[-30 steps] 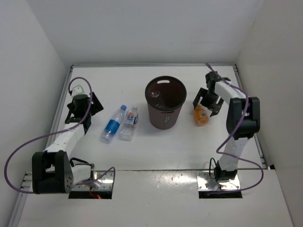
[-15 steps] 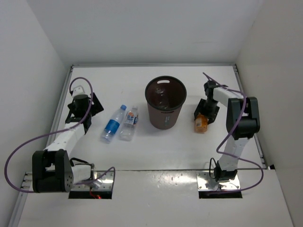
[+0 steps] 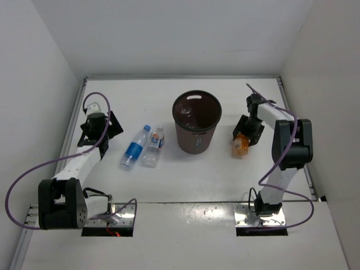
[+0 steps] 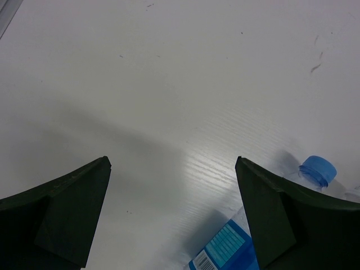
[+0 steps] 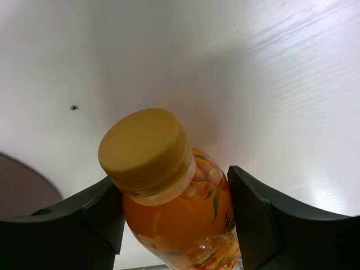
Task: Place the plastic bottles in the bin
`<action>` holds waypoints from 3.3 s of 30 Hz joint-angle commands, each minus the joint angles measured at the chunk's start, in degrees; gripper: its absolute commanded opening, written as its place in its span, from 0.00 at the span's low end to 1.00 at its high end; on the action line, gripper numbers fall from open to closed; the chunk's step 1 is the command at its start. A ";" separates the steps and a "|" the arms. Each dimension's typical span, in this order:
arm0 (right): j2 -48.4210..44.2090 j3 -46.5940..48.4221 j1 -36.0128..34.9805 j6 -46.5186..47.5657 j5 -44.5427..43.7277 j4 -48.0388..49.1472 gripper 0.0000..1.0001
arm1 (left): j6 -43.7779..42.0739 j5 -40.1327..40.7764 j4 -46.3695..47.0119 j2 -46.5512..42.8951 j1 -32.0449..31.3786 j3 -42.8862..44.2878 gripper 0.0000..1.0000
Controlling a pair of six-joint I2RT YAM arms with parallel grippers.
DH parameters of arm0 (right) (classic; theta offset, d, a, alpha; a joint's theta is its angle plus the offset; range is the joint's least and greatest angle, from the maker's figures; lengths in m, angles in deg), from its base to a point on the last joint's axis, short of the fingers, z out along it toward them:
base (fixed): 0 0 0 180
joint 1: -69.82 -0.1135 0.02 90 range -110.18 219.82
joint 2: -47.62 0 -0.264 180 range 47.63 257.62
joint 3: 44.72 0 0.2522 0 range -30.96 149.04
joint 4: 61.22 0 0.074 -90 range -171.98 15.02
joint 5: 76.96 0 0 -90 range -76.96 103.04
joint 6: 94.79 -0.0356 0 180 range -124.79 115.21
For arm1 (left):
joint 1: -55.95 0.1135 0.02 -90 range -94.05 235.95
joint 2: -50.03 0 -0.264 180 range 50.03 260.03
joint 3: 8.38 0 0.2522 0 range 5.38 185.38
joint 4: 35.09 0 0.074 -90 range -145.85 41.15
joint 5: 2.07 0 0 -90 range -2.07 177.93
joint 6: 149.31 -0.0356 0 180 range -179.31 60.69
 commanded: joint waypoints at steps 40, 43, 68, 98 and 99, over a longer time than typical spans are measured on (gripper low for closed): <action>-13.15 31.12 -22.51 6.70 7.45 6.88 0.54 | -2.07 -8.19 0.73 -0.07 -2.70 0.09 1.00; -12.62 33.64 -23.13 6.70 6.29 5.56 0.81 | -2.60 -8.89 0.73 -0.07 -2.70 0.09 1.00; -18.07 43.95 -22.69 3.19 3.12 5.29 1.00 | -12.88 -16.37 1.26 -1.12 -11.31 -3.42 1.00; -18.60 41.31 -21.63 2.13 4.17 6.34 1.00 | -14.20 -19.70 -4.28 5.21 -15.62 -2.54 0.66; -18.60 41.31 -21.63 2.13 4.18 6.34 1.00 | -14.20 -19.71 -4.28 5.82 -15.62 -2.54 0.66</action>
